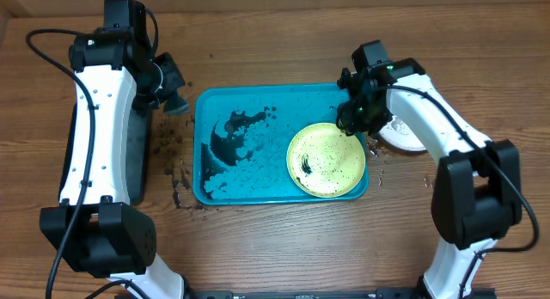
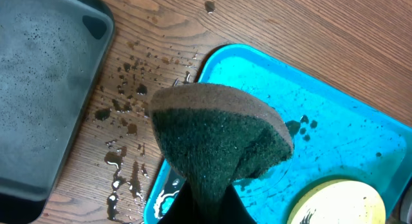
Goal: Clean dirty plates on tray and stack at the side
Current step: 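Grip the yellow-green plate rim on the blue tray with the right gripper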
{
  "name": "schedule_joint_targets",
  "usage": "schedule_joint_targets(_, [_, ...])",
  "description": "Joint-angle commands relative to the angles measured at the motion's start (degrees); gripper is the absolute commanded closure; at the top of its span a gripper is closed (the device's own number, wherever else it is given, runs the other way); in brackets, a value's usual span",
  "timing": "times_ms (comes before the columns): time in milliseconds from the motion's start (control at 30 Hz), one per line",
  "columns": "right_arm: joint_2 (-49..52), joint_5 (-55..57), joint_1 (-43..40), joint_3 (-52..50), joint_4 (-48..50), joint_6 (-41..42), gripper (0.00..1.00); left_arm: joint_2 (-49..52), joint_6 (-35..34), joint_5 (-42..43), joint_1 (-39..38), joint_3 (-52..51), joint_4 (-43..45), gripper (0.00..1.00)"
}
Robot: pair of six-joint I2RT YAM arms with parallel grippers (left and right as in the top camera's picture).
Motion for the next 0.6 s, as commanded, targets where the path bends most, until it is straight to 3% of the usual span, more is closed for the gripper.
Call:
schedule_joint_targets(0, [2.69,2.12,-0.07,-0.31,0.55,-0.94,0.54,0.61,-0.35,0.39,-0.48,0.04,0.07,0.96])
schedule_joint_targets(567, [4.68,0.55,-0.07,-0.33,-6.01,-0.83,0.66,0.61,0.07,0.39,-0.48,0.04,0.07,0.96])
